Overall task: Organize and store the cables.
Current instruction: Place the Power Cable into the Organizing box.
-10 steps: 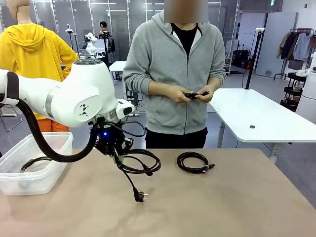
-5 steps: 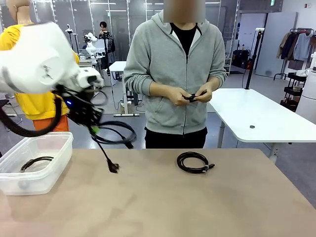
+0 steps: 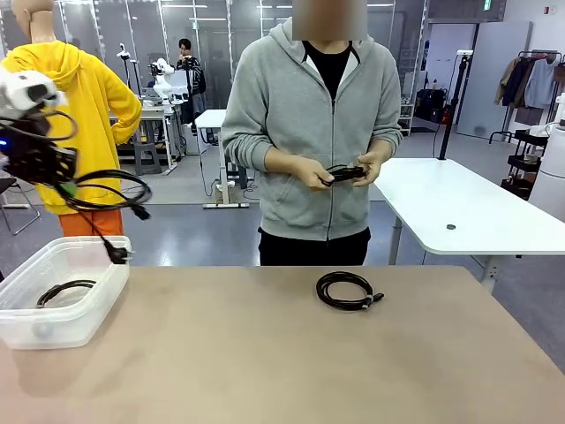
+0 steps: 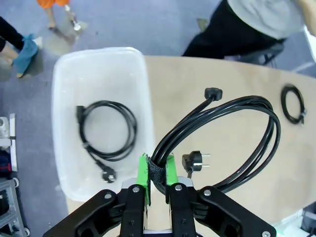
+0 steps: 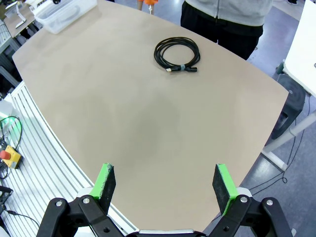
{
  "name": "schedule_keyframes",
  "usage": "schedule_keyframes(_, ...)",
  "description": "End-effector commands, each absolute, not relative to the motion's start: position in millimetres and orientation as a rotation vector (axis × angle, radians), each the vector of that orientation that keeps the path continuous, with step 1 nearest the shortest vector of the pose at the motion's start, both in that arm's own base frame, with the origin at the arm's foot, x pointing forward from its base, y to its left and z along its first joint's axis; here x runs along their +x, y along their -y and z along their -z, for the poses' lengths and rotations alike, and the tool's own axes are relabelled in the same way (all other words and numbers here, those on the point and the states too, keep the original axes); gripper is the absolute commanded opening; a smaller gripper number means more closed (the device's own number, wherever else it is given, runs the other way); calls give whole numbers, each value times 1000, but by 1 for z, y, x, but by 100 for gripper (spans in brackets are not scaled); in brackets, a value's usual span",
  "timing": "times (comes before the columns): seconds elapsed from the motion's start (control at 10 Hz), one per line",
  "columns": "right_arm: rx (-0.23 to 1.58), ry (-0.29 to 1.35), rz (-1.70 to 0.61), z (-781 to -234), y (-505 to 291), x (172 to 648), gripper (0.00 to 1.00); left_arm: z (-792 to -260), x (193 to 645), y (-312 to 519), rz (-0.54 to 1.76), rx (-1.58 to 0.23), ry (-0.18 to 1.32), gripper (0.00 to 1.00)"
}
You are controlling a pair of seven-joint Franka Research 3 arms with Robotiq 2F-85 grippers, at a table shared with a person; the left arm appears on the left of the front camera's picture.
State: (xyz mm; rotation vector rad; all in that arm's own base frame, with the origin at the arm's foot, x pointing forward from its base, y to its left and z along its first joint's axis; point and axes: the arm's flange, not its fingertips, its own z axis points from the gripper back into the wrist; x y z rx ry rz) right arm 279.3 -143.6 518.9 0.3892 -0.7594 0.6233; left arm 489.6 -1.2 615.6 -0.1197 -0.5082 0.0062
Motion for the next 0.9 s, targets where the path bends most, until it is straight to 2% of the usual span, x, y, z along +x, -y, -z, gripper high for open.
schedule_keyframes(0.0, 395, 767, -640, -519, 144, 279, 100, -612, 491, -35, -1, -136, 553, 16)
schedule_keyframes(0.4, 395, 767, -640, -519, 144, 279, 100, -598, 500, -114, -25, -83, 503, 16)
schedule_keyframes(0.8, 395, 767, -640, -519, 144, 279, 100, -537, 520, -123, -97, -86, 431, 16)
